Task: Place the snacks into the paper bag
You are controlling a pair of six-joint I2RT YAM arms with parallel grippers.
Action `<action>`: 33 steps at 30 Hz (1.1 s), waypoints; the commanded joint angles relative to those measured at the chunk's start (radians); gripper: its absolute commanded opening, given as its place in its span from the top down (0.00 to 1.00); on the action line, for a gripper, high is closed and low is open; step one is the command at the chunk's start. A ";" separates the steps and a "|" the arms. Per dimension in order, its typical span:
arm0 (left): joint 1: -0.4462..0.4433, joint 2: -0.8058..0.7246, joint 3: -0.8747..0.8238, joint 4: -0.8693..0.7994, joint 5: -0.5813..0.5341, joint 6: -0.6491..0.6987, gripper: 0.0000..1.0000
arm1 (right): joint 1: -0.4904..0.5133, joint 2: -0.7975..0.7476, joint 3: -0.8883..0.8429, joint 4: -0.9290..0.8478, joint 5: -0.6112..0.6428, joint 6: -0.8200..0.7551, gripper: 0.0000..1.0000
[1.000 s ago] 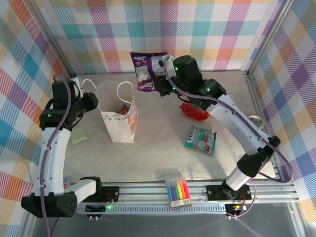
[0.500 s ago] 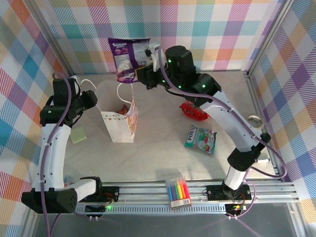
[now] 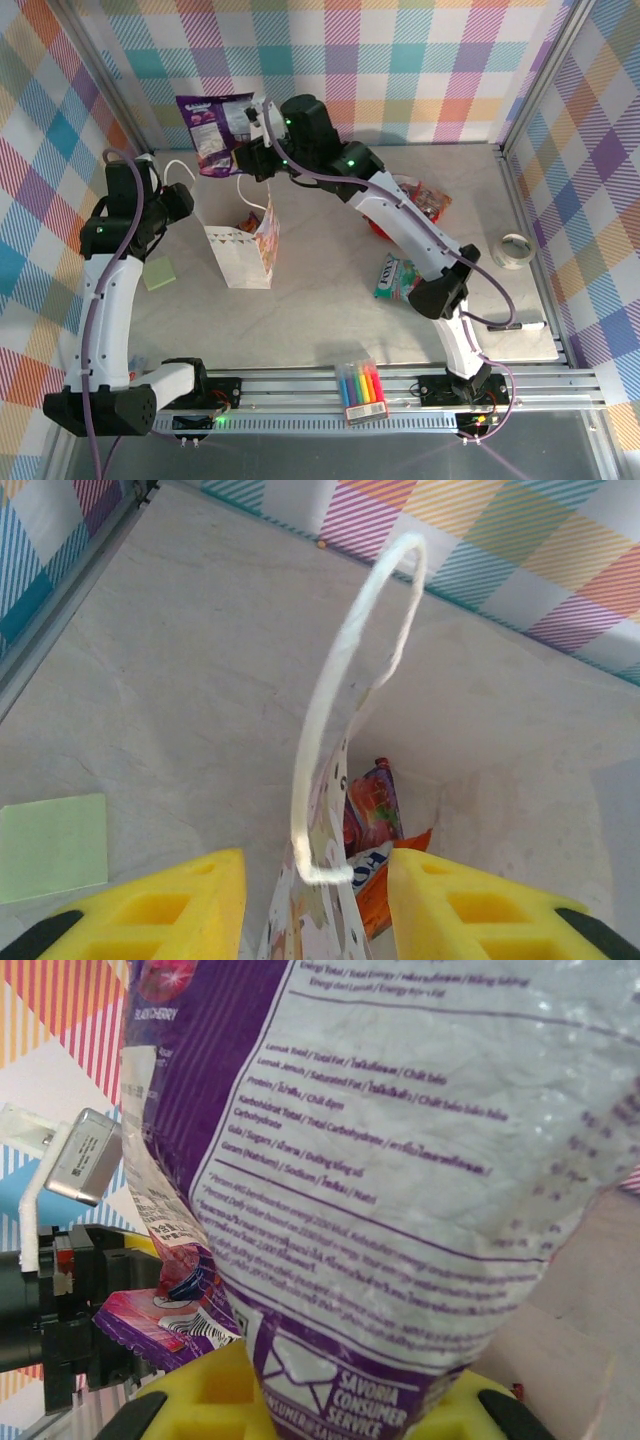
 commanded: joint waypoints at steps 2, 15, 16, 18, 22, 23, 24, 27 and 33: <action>0.024 0.040 -0.009 0.057 -0.021 -0.026 0.58 | 0.019 0.016 0.065 0.033 -0.069 0.017 0.91; 0.036 0.088 -0.037 0.135 0.002 -0.075 0.71 | 0.028 0.092 0.068 0.095 -0.131 -0.001 0.90; 0.037 0.088 -0.038 0.134 0.008 -0.076 0.71 | 0.029 0.100 0.068 0.095 -0.129 0.000 0.90; 0.038 0.083 -0.038 0.129 0.010 -0.079 0.72 | 0.029 0.112 0.067 0.093 -0.125 0.004 0.90; 0.043 0.065 -0.041 0.113 -0.012 -0.074 0.74 | 0.029 0.131 0.067 0.079 -0.116 0.006 0.91; 0.046 0.061 -0.041 0.108 -0.011 -0.071 0.75 | 0.029 0.134 0.066 0.079 -0.113 0.005 0.90; 0.051 0.055 -0.044 0.103 -0.003 -0.070 0.75 | 0.028 0.138 0.067 0.078 -0.106 -0.006 0.91; 0.063 0.041 -0.065 0.118 0.025 -0.075 0.76 | 0.029 0.145 0.069 0.065 -0.059 -0.045 0.91; 0.064 0.058 -0.067 0.117 0.033 -0.080 0.78 | 0.029 0.141 0.101 0.052 -0.040 -0.038 0.91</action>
